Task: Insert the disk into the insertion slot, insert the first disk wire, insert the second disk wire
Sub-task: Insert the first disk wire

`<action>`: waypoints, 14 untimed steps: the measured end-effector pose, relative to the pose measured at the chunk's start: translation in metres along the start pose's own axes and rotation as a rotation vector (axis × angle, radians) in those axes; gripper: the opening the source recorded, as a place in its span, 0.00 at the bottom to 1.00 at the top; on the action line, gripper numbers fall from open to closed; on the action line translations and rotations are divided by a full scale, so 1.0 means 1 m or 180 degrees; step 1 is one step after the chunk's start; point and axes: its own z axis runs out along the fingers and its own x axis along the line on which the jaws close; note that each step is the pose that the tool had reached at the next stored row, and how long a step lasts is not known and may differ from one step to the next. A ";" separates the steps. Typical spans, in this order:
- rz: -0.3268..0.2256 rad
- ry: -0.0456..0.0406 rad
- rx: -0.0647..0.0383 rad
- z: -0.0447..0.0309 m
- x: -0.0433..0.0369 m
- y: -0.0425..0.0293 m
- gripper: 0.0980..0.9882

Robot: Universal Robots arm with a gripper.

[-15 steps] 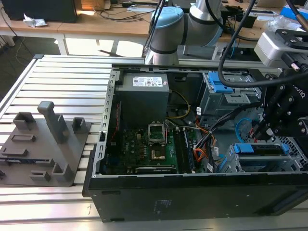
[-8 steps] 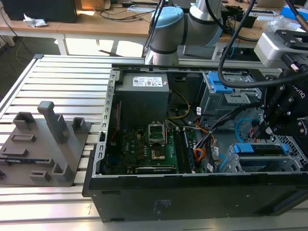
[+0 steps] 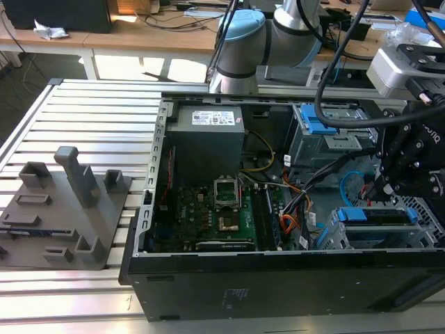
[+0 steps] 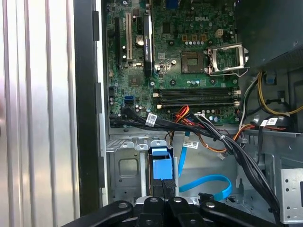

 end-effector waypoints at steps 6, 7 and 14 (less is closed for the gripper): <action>0.0001 0.0001 -0.0012 -0.0015 -0.0077 -0.0336 0.01; 0.0001 0.0002 -0.0014 -0.0017 -0.0111 -0.0405 0.01; 0.0001 0.0002 -0.0016 0.0039 -0.0343 -0.0495 0.01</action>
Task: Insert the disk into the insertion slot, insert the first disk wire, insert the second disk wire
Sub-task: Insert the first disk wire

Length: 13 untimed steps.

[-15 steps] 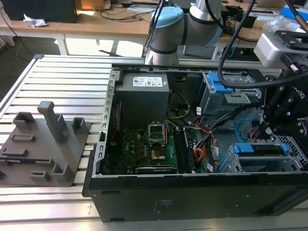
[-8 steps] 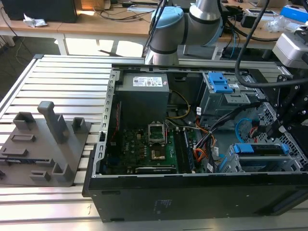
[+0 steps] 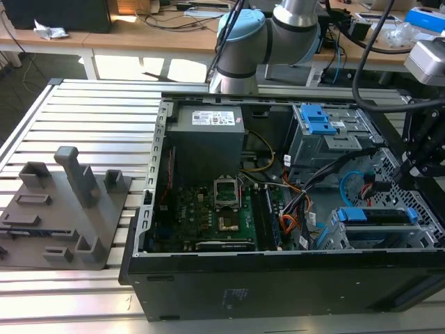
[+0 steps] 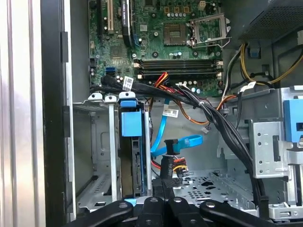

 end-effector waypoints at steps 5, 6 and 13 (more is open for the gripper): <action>0.0000 0.0005 0.0003 0.0019 -0.0015 0.0099 0.01; 0.0000 0.0005 0.0003 0.0018 -0.0015 0.0099 0.01; 0.0026 0.0062 0.0007 0.0024 -0.0016 0.0100 0.23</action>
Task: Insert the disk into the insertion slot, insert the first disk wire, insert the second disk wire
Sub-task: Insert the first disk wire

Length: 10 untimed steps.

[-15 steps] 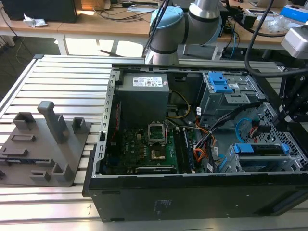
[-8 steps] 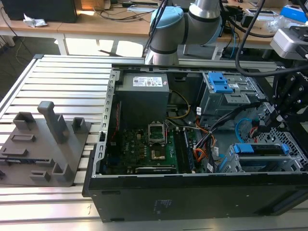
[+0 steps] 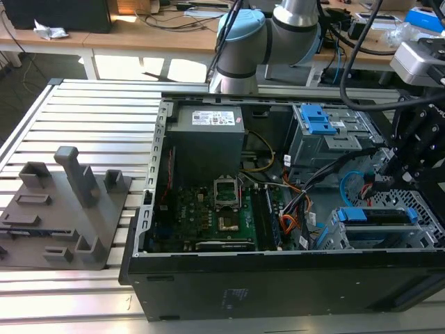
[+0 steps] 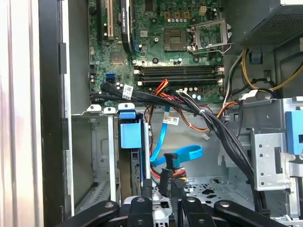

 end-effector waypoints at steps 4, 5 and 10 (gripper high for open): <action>0.0088 0.0010 0.0001 0.0106 -0.0036 0.0068 0.23; 0.0088 0.0008 0.0000 0.0130 -0.0053 0.0069 0.23; 0.0088 0.0014 0.0001 0.0186 -0.0074 0.0015 0.23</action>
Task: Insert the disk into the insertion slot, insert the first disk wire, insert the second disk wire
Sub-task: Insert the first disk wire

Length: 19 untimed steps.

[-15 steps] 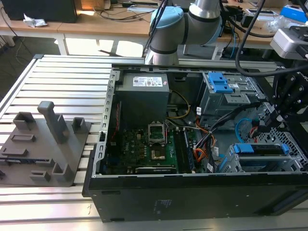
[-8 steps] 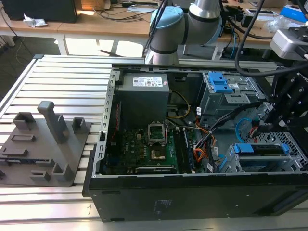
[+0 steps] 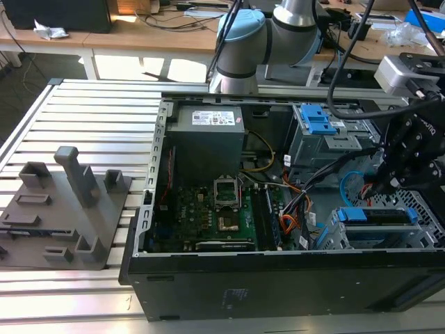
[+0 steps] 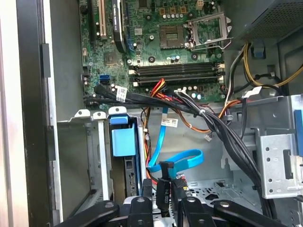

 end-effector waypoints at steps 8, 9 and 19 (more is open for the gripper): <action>0.0001 0.0009 0.0000 0.0003 0.0000 -0.0002 0.09; 0.0001 0.0010 0.0001 0.0003 0.0000 -0.0002 0.09; 0.0000 0.0016 0.0001 0.0002 -0.0001 -0.0010 0.09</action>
